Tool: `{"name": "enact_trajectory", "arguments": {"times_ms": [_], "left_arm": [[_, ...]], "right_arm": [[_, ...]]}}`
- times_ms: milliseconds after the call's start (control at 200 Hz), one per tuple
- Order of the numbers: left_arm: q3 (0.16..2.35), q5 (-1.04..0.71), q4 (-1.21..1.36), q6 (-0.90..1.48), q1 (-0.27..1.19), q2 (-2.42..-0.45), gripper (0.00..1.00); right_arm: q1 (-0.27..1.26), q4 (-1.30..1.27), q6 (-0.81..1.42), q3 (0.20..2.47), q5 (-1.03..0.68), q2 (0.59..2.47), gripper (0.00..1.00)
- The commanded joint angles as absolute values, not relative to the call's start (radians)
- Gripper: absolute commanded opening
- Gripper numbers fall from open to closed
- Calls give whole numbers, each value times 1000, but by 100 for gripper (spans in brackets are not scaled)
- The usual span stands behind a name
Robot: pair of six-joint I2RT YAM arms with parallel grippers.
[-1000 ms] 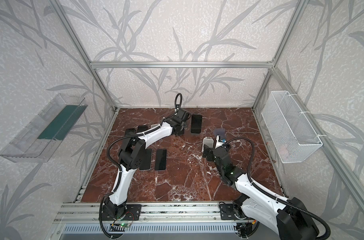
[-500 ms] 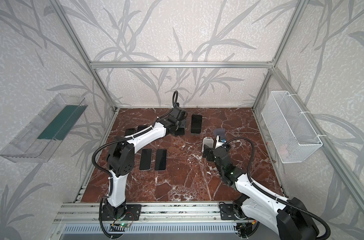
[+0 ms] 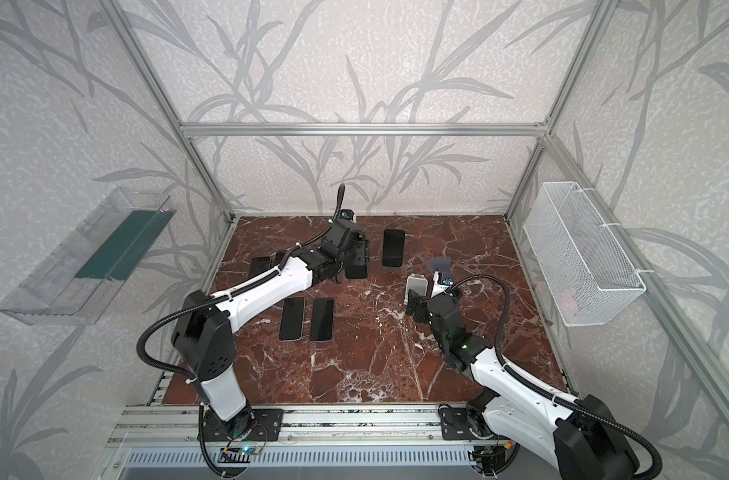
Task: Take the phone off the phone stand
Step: 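Carry the teal-edged phone toward the flat phones and lower it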
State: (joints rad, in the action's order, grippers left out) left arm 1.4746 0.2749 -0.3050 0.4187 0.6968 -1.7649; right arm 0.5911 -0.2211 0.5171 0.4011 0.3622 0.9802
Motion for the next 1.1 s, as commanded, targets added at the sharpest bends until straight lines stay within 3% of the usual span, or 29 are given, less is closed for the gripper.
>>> {"name": "enact_trajectory", "arguments": {"times_ms": [0,605,1095], "left_arm": [[1418,256,-299,418,723,-1681,53],[1103,81,-389,572,784,-1589,48],[1126,36,-417,568,778,-1706,48]], "right_arm": [[595,-237,534,394,348,965,94],[594,-247,549,401,326,1008,94],[595,-241,544,402,326,1000,94]]}}
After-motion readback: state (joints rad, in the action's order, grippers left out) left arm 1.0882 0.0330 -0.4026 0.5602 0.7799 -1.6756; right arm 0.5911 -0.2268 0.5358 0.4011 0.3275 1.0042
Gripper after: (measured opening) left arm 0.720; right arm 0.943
